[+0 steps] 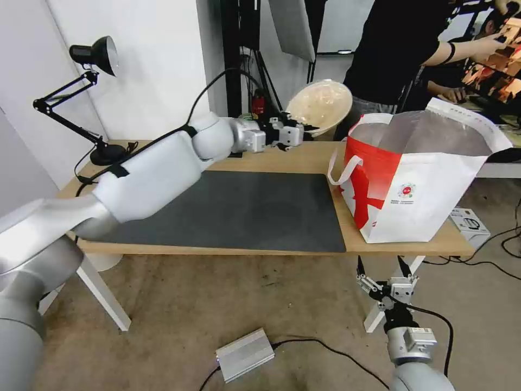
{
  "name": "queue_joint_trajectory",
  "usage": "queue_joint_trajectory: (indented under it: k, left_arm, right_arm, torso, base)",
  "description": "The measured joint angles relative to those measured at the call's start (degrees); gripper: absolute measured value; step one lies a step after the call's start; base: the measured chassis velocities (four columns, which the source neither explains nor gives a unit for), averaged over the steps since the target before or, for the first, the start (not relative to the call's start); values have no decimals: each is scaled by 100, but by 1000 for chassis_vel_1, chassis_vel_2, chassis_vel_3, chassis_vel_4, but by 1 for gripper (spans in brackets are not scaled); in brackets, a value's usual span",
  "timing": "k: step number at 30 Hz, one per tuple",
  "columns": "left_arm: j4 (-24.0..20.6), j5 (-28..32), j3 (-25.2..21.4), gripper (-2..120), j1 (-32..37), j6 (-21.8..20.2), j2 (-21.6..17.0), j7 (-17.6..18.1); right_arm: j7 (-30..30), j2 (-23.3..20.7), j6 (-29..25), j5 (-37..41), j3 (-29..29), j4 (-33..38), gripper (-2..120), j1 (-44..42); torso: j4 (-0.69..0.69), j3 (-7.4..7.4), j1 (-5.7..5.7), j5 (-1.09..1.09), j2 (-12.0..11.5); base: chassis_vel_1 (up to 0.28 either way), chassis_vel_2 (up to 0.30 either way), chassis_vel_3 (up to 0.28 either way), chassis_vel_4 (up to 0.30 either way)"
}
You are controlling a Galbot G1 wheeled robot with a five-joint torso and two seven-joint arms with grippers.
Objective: Pick up the trash from the table and place it into the takeout bag.
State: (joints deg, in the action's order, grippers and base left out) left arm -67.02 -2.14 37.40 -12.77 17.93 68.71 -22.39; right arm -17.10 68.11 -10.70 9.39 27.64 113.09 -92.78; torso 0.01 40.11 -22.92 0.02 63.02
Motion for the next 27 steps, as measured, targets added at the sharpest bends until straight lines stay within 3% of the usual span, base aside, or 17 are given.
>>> queue_joint_trajectory:
  k: [7,27]
  left_arm:
    - [435,-316,-304,0,73,6,711,38]
    - [333,-336,-370,0,305,-119,889,168]
  right_arm:
    - [-6,7,-1,0,57,20,98,-39]
    - [-11,26,18,-86,68,8,98,-114]
  torso:
    - [-4,-1,0,1,0]
    - [0,-1,0,-2,0]
  base:
    - [0,0,0,0]
    - [0,0,0,0]
